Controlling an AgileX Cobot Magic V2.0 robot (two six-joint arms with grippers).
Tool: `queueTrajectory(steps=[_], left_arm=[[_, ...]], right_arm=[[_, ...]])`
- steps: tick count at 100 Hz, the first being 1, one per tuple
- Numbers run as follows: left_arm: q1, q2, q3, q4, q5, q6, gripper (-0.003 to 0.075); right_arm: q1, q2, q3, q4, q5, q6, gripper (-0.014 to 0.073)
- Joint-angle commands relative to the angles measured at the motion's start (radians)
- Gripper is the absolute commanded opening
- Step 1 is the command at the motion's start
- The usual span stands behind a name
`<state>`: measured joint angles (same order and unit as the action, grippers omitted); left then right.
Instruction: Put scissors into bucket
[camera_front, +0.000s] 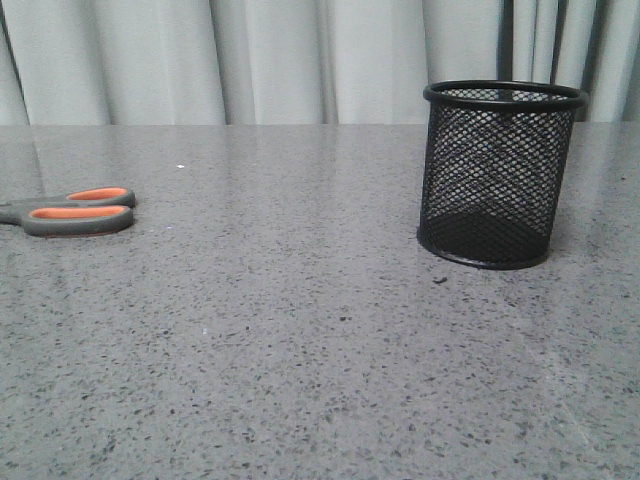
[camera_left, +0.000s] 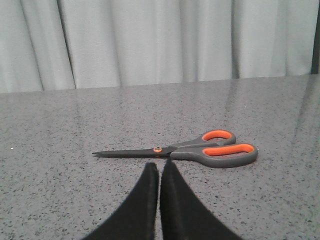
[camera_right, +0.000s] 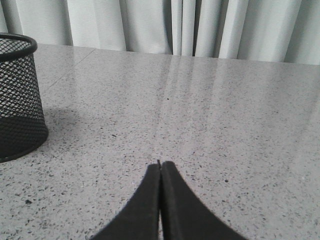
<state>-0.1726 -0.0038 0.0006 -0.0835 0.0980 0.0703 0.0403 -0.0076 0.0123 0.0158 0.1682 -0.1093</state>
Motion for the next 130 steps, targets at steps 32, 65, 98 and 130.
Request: queueTrajectory(steps=[32,65,98,130], left_arm=[[0.002,-0.025,0.016,-0.009,-0.074,-0.009,-0.002],[0.002,-0.025,0.016,-0.009,-0.074,-0.009,-0.002],[0.002,-0.025,0.016,-0.009,-0.074,-0.009,-0.002],[0.002,-0.025,0.016,-0.009,-0.074,-0.009,-0.002]], right_arm=[[-0.006,-0.02,0.024,-0.016,-0.074,-0.001,-0.0069],[-0.006,-0.02,0.024,-0.016,-0.074,-0.001,-0.0069],[-0.006,-0.02,0.024,-0.016,-0.088,-0.001,-0.0069],[-0.006,-0.02,0.024,-0.016,-0.089,-0.001,-0.0069]])
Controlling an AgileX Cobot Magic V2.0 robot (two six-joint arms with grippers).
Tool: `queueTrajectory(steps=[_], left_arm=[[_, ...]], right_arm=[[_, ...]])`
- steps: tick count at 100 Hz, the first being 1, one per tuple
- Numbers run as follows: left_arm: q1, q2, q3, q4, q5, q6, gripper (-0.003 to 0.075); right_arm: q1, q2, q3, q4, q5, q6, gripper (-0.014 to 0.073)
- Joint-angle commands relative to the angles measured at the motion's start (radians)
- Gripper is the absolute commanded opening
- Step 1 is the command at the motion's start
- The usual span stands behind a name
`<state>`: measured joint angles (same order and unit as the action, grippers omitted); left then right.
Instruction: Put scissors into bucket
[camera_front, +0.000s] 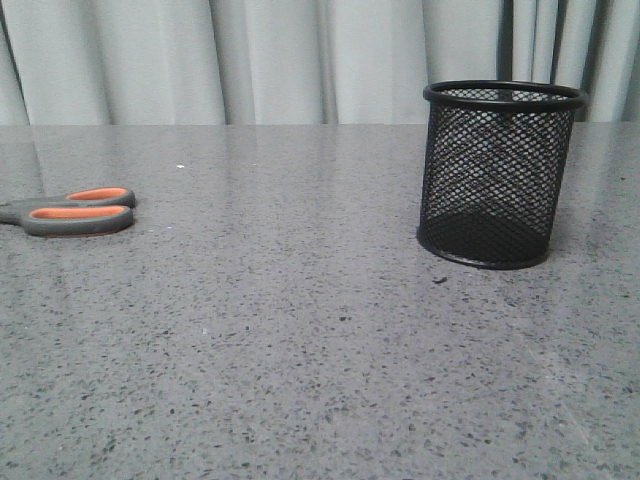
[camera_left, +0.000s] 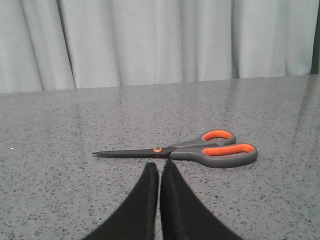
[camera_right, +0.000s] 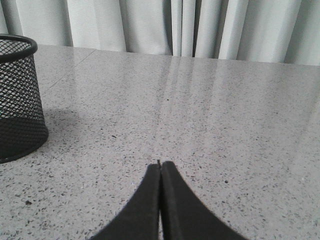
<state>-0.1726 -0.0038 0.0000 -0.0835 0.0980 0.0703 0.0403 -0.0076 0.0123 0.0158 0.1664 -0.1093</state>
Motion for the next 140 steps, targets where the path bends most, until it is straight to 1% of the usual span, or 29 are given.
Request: queueTrajectory(steps=[1,29,43,50,68,77,87,94,107,124,131,140], left_arm=[[0.002,-0.025,0.017,-0.009,-0.074,-0.009,-0.002],[0.002,-0.025,0.017,-0.009,-0.074,-0.009,-0.002],[0.002,-0.025,0.017,-0.083,-0.074,-0.009,-0.002],[0.002,-0.025,0.017,-0.124,-0.074,-0.009,-0.002],[0.002,-0.025,0.017,-0.238,-0.074,-0.009,-0.002],[0.002,-0.025,0.015,-0.333,-0.078,-0.009,-0.002],[0.002,-0.025,0.015,-0.44,-0.108,-0.009,-0.002],[0.002,-0.025,0.008,-0.502,-0.128,-0.009,-0.0021],[0.002,-0.025,-0.032,-0.527,-0.115,-0.009,-0.0021],[0.002,0.01,-0.153,-0.52,-0.054,-0.009,-0.0021],[0.002,0.053,-0.218,-0.485,-0.01,-0.009,-0.0021],[0.002,0.14,-0.321,-0.403,0.089,-0.007,-0.0021]], right_arm=[[-0.006,-0.02,0.024,-0.016,-0.088,-0.001,-0.0069],[-0.006,-0.02,0.024,-0.005,-0.103,-0.001,-0.0069],[-0.006,-0.02,0.024,-0.001,-0.112,-0.001,-0.0069],[-0.006,-0.02,0.024,0.032,-0.126,-0.001,-0.0069],[-0.006,-0.02,0.024,0.192,-0.158,-0.001,-0.0069],[-0.006,-0.02,0.024,0.324,-0.187,-0.001,-0.0069],[-0.006,-0.02,0.024,0.501,-0.203,-0.001,-0.0069],[-0.006,-0.02,0.018,0.555,-0.204,-0.001,-0.0069],[-0.006,-0.019,-0.038,0.556,-0.154,-0.001,-0.0068],[-0.006,0.037,-0.162,0.529,-0.058,-0.001,-0.0063],[-0.006,0.099,-0.228,0.524,0.003,-0.001,-0.0063],[-0.006,0.206,-0.316,0.492,0.086,-0.001,-0.0062]])
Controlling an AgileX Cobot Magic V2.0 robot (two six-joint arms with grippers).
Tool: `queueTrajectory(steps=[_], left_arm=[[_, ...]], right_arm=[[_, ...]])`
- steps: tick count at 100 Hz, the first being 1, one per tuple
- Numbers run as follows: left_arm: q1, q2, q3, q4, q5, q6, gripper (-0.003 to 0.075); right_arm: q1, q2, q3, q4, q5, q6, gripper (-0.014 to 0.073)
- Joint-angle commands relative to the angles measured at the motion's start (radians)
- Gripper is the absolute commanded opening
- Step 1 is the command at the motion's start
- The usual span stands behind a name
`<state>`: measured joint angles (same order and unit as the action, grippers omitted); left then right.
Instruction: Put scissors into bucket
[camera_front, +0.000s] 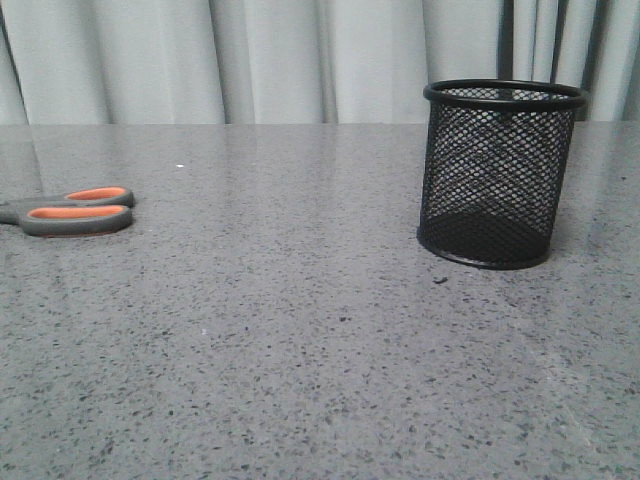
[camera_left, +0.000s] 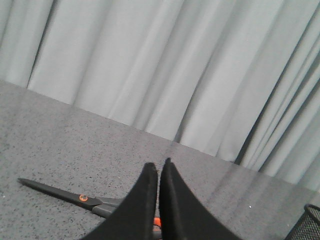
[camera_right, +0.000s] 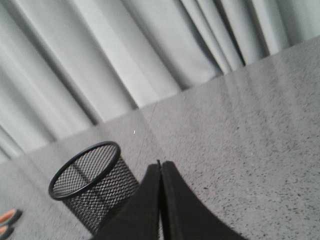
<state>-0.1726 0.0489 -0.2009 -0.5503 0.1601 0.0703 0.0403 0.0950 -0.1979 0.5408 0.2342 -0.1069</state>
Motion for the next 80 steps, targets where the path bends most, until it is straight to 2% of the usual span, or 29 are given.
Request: queueTrajectory(steps=[1,20,34,64,75,80], left_arm=[[0.002,0.096,-0.129,0.079,0.047,-0.007,-0.0021],[0.002,0.336,-0.377,0.249,0.349,0.023,-0.0021],[0.002,0.477,-0.505,0.266,0.529,0.09,-0.002],[0.002,0.577,-0.627,0.266,0.675,0.11,-0.002],[0.002,0.577,-0.649,0.266,0.681,0.13,-0.0006],[0.002,0.577,-0.658,0.266,0.681,0.136,0.0034]], right_arm=[[-0.006,0.112,-0.123,-0.04,0.033,-0.003,-0.0062],[-0.006,0.355,-0.373,-0.156,0.287,-0.003,-0.0058],[-0.006,0.485,-0.502,-0.188,0.464,-0.005,-0.0058],[-0.006,0.586,-0.617,-0.188,0.601,-0.049,-0.0043],[-0.006,0.597,-0.647,-0.186,0.636,-0.049,0.0038],[-0.006,0.603,-0.66,-0.186,0.656,-0.051,0.0115]])
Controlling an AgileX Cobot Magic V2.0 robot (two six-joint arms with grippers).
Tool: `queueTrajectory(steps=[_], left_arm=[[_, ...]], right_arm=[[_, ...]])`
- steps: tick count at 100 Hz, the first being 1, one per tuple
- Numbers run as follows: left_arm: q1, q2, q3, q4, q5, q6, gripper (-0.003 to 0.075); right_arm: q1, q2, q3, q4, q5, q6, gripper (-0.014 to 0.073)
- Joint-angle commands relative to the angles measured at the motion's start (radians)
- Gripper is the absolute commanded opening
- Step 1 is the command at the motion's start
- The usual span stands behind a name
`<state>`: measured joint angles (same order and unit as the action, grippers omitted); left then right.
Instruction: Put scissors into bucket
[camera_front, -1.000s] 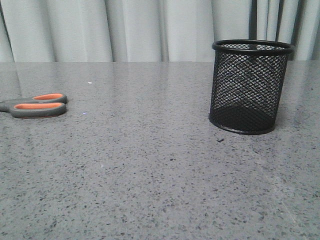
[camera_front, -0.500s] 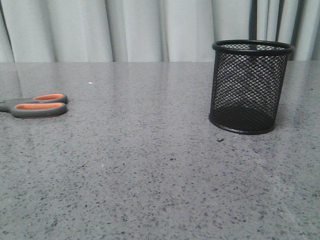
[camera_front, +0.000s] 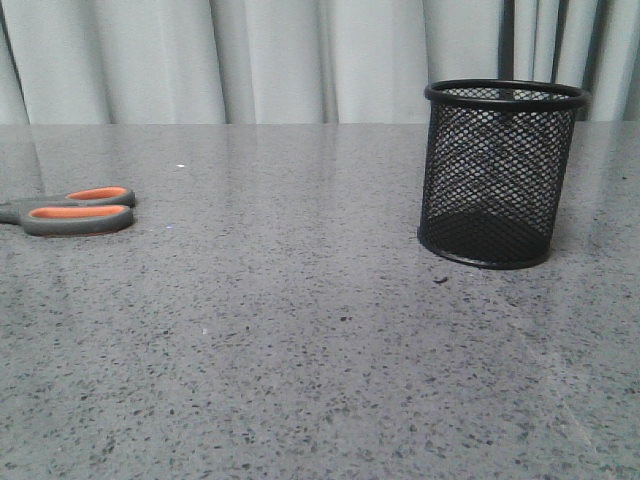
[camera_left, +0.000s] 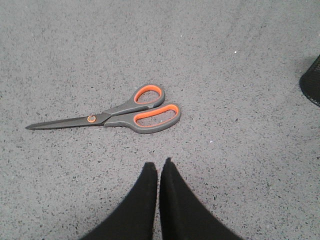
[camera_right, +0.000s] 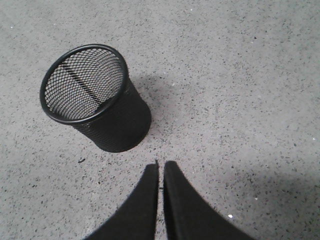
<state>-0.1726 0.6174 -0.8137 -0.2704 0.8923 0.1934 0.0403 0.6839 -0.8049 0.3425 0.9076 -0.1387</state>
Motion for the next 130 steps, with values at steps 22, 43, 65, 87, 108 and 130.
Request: queueTrajectory(steps=[22,43,65,87,108,130], left_arm=[[0.002,0.01,-0.059,-0.018,-0.047,0.012,0.0292],[0.002,0.031,-0.075,-0.02,-0.024,0.022,0.0337],[0.002,0.15,-0.174,-0.015,0.064,0.103,0.0336],[0.002,0.367,-0.315,0.028,0.2,0.269,0.0337],[0.002,0.599,-0.434,0.078,0.272,0.515,0.0337],[0.002,0.781,-0.495,0.081,0.287,0.91,0.0337]], right_arm=[[-0.006,0.046,-0.086,0.022,0.05,-0.019,0.0424],[-0.006,0.046,-0.088,0.026,0.051,-0.019,0.0423],[-0.006,0.046,-0.088,0.026,0.052,-0.019,0.0423],[-0.006,0.046,-0.088,0.026,0.06,-0.024,0.0423],[-0.006,0.046,-0.088,0.026,0.068,-0.036,0.0423],[-0.006,0.046,-0.088,0.026,0.076,-0.055,0.0423]])
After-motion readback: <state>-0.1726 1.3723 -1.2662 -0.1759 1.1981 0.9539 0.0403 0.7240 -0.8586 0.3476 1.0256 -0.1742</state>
